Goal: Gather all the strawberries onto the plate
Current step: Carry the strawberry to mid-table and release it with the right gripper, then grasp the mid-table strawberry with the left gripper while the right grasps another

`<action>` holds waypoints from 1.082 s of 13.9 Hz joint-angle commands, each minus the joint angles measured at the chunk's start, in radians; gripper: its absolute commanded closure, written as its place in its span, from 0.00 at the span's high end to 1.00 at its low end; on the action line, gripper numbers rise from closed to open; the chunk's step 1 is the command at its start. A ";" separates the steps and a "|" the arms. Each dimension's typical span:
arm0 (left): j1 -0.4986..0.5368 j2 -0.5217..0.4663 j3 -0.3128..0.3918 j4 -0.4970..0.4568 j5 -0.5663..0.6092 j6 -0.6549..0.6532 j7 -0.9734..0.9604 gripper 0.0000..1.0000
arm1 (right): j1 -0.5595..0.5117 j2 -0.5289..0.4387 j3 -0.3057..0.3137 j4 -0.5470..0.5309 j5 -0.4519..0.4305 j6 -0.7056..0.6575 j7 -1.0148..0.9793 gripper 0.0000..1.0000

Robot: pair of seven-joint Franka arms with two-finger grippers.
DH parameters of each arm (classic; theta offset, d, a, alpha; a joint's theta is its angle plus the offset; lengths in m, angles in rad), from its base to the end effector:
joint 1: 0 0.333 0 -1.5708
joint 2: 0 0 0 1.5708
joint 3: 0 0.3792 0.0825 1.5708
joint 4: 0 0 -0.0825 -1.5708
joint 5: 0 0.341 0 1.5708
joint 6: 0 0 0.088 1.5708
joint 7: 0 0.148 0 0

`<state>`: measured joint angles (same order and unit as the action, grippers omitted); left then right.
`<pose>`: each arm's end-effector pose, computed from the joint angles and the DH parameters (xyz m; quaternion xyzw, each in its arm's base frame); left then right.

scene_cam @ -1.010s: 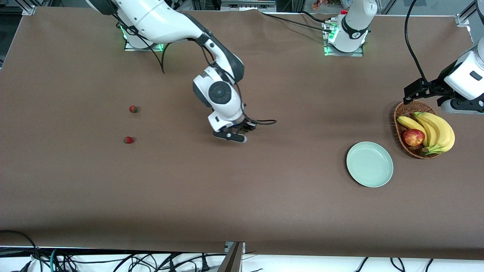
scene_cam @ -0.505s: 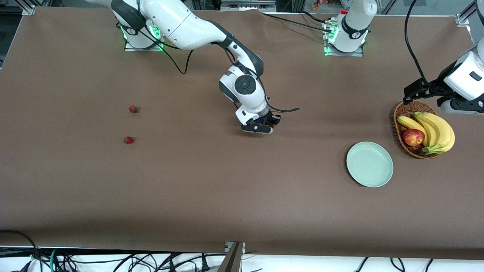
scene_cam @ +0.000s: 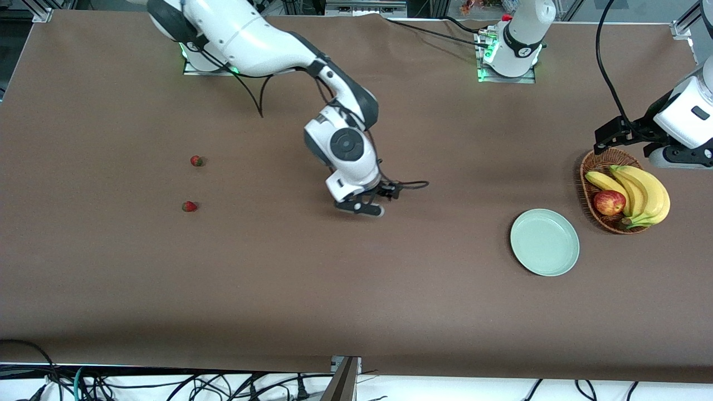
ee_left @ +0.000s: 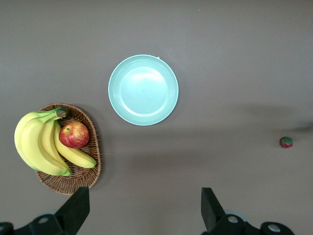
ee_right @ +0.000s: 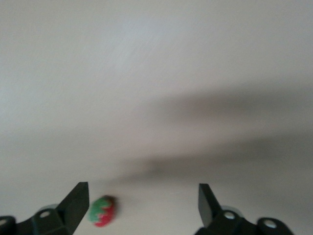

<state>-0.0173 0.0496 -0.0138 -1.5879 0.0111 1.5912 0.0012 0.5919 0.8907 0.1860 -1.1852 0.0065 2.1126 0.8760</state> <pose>0.5278 -0.0146 0.6153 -0.9996 0.0164 0.0231 0.0056 0.5852 0.5141 0.2771 -0.9932 0.0860 0.0376 0.0685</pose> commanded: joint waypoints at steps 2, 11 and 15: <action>-0.009 0.134 -0.014 0.042 -0.026 0.001 -0.007 1.00 | -0.141 -0.073 0.009 -0.011 -0.008 -0.219 -0.225 1.00; -0.332 0.421 -0.034 0.028 -0.025 0.185 -0.471 1.00 | -0.291 -0.142 -0.245 -0.094 -0.008 -0.434 -0.773 1.00; -0.482 0.464 -0.035 -0.068 -0.028 0.397 -0.732 1.00 | -0.345 -0.144 -0.315 -0.154 0.007 -0.424 -0.902 1.00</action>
<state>-0.4437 0.5081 -0.0668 -1.5997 -0.0064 1.8841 -0.6383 0.2792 0.7875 -0.1243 -1.2635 0.0026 1.6795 0.0163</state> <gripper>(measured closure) 0.000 0.000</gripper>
